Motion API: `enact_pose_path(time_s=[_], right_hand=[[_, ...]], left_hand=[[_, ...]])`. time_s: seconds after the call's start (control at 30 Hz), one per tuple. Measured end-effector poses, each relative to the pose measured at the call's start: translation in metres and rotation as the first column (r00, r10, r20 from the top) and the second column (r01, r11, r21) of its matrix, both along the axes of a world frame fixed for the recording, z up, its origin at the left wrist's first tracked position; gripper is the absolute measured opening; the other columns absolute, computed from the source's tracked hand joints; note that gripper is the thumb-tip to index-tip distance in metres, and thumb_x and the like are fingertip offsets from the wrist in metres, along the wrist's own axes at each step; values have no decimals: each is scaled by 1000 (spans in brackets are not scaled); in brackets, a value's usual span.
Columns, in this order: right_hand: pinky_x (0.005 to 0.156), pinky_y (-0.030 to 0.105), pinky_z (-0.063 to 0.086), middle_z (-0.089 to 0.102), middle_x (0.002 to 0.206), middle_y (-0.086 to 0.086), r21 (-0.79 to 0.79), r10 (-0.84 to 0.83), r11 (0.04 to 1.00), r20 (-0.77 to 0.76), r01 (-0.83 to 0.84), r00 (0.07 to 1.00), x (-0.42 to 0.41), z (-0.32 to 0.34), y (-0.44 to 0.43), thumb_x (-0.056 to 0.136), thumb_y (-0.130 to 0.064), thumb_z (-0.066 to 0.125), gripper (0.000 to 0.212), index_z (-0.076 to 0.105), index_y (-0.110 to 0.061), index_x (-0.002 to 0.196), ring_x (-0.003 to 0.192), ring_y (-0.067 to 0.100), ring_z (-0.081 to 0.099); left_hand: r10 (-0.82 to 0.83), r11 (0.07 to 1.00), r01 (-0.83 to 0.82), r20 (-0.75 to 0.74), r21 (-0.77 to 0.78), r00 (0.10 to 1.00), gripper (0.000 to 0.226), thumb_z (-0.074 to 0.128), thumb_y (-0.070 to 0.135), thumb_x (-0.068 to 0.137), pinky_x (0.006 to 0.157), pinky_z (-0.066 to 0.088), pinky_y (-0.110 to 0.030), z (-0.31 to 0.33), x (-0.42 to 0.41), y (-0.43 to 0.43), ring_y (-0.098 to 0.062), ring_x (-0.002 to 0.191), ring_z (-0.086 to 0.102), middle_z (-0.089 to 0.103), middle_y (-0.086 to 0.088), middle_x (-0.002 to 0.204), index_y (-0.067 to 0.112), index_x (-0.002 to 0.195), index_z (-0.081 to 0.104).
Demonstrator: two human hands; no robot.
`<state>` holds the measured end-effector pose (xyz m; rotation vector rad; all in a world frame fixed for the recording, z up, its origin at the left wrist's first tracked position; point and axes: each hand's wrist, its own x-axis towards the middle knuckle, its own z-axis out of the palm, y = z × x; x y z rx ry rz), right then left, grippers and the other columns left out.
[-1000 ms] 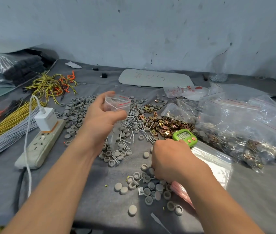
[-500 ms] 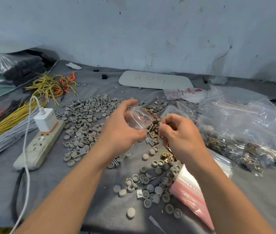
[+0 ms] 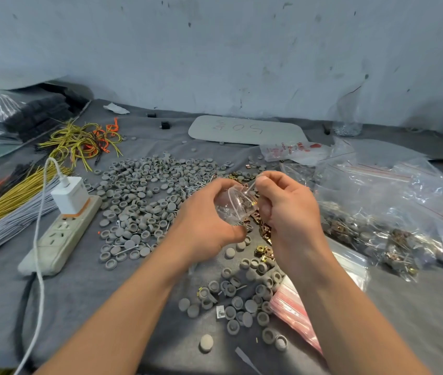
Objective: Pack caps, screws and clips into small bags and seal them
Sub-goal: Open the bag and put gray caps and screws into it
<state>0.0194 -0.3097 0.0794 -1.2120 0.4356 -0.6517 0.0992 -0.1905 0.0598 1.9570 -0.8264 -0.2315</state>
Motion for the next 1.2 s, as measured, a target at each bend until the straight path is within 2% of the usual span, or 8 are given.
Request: enact_pose_path(time_s=[0.07, 0.17, 0.4, 0.5, 0.6, 0.67, 0.93, 1.2], right_hand=[[46, 16, 33, 48, 53, -6, -1, 9, 1000, -20, -9, 1000, 0, -2, -1, 97, -4, 64, 15, 66, -13, 85, 46, 7, 37], [57, 28, 45, 68, 65, 0, -262, -7, 964, -193, -44, 981, 0, -4, 0, 91, -10, 74, 14, 74, -16, 79, 55, 10, 56], [61, 36, 54, 75, 69, -1, -470, -190, 878, -182, 85, 965, -11, -1, -11, 84, -13, 79, 19, 81, -30, 75, 61, 10, 64], [47, 16, 43, 71, 60, -14, -706, -139, 615, -535, -350, 833, -20, -3, -14, 85, -19, 77, 17, 80, -30, 72, 45, -1, 57], [57, 21, 55, 72, 64, -13, -669, -190, 286, -741, -686, 644, -22, -10, 0, 78, -18, 77, 12, 81, -28, 73, 63, 6, 68], [68, 33, 62, 75, 74, -2, -613, -210, 185, -788, -768, 579, -20, -14, 9, 74, -17, 76, 8, 81, -21, 79, 74, 20, 72], [85, 39, 36, 40, 69, -2, -605, -397, 11, -733, -796, 552, -17, -17, 25, 88, -22, 62, 30, 35, -20, 73, 75, 29, 47], [101, 44, 34, 47, 65, -2, -596, -361, 11, -751, -803, 553, -23, -14, 30, 80, -19, 66, 25, 44, -19, 68, 58, 14, 37]], left_hand=[[-10, 1000, 10, -23, -11, 1000, 74, 84, 25, 54, 75, 55, -29, -1, 0, -1, 0, 85, 70, 72, 21, 104, 47, 120, 58], [-14, 998, 10, -68, -61, 998, 75, 83, 24, 55, 85, 61, -39, 0, -1, -1, -6, 93, 73, 73, 17, 109, 46, 122, 57], [-23, 973, -38, -257, -229, 966, 74, 83, -5, 72, 72, 56, -19, 5, 6, 7, -4, 90, 73, 75, 16, 100, 34, 130, 60], [-9, 937, -117, -358, -330, 934, 73, 80, -11, 74, 68, 56, -14, 10, 14, 12, -6, 92, 75, 77, 12, 102, 27, 133, 59], [42, 885, -219, -397, -411, 917, 72, 80, -14, 71, 66, 54, -12, 10, 23, 15, -4, 87, 75, 79, 9, 96, 23, 130, 61], [78, 857, -271, -408, -439, 910, 72, 80, -15, 69, 66, 53, -11, 10, 28, 16, -3, 85, 75, 79, 5, 95, 23, 128, 63], [138, 841, -304, -366, -447, 920, 74, 81, -14, 69, 68, 53, -11, 10, 31, 18, -6, 87, 75, 79, 9, 94, 23, 130, 63], [117, 853, -302, -407, -427, 906, 52, 78, -16, 72, 69, 54, -11, 12, 31, 19, -9, 90, 76, 80, 3, 95, 21, 108, 74]])
